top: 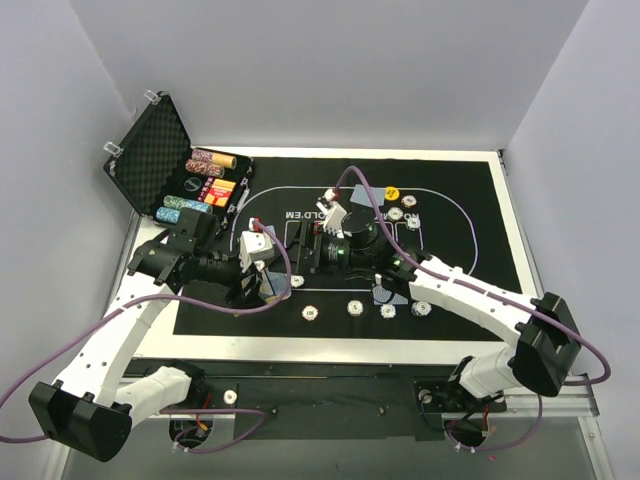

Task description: Distribute texas hold em gaming equipment

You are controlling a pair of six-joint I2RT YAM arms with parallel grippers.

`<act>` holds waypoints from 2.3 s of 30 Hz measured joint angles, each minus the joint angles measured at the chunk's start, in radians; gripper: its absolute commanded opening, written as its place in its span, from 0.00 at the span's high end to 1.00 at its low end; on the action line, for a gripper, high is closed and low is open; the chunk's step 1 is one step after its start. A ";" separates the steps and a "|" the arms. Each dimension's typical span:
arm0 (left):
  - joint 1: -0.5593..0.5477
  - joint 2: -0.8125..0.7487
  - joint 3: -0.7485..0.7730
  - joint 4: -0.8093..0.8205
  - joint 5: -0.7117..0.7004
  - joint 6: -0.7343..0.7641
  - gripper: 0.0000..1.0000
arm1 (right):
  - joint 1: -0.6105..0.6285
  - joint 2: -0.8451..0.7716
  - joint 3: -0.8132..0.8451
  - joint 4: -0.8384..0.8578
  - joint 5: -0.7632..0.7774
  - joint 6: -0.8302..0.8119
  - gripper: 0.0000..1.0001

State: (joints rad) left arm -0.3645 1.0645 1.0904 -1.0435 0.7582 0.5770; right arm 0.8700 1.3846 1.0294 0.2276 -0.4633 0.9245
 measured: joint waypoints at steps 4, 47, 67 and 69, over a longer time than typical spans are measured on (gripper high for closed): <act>0.000 -0.001 0.000 0.000 0.000 -0.001 1.00 | 0.018 0.034 0.000 -0.001 0.002 0.002 0.21; 0.000 -0.001 0.000 0.004 -0.012 -0.020 1.00 | -0.019 -0.022 -0.163 0.158 -0.018 0.124 0.73; 0.000 -0.001 0.000 0.016 -0.018 -0.023 1.00 | -0.057 -0.142 -0.181 0.037 0.023 0.138 1.00; 0.000 -0.001 0.000 0.017 -0.018 -0.024 1.00 | -0.076 -0.167 -0.180 0.006 0.031 0.133 1.00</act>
State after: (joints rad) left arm -0.3649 1.0637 1.0908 -1.0267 0.7406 0.5526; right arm 0.7940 1.2171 0.8490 0.2337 -0.4328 1.0573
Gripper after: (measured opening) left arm 0.738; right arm 0.003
